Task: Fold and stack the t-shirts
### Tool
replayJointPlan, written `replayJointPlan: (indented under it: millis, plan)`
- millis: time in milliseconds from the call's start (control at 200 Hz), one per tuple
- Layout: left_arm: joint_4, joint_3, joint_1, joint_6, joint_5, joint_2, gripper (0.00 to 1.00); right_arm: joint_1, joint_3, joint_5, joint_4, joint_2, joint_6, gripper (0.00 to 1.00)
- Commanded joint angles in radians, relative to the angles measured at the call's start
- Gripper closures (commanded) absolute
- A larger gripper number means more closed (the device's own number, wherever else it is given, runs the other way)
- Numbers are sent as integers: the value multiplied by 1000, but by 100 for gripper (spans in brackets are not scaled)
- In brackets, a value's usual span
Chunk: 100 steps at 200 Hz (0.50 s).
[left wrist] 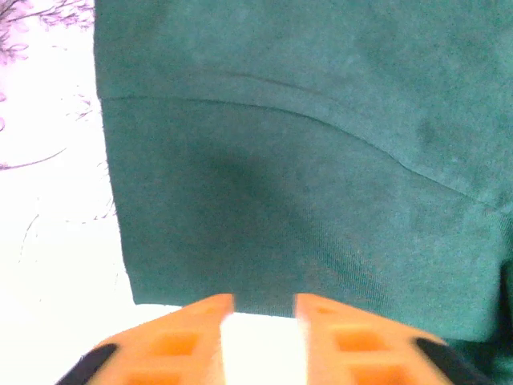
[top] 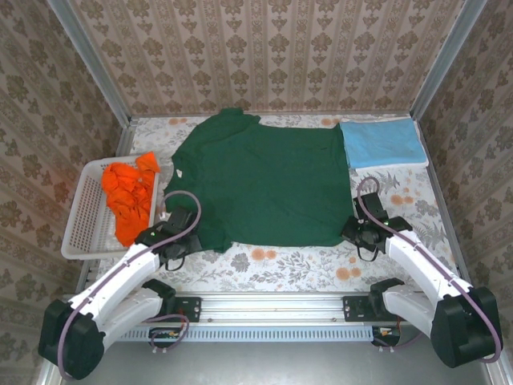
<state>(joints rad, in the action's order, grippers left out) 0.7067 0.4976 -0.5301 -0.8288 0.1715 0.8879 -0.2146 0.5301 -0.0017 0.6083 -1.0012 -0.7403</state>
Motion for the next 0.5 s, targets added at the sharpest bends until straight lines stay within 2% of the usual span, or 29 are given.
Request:
replayJointPlan:
  millis: [0,275,405,495]
  plan:
    - [93,16,-23,-11,8,2,59,-5,15,39,48,7,2,100]
    - [-48,-44,-30,-65,-45,148,47,-6,29,15,6,-29,15,100]
    - [-108,-41,-22,-58,-27,212,52,-6,49,14,4,-55,22,100]
    - [-138,-31,-21,-45,-7,248,60,-7,59,8,2,-59,28,100]
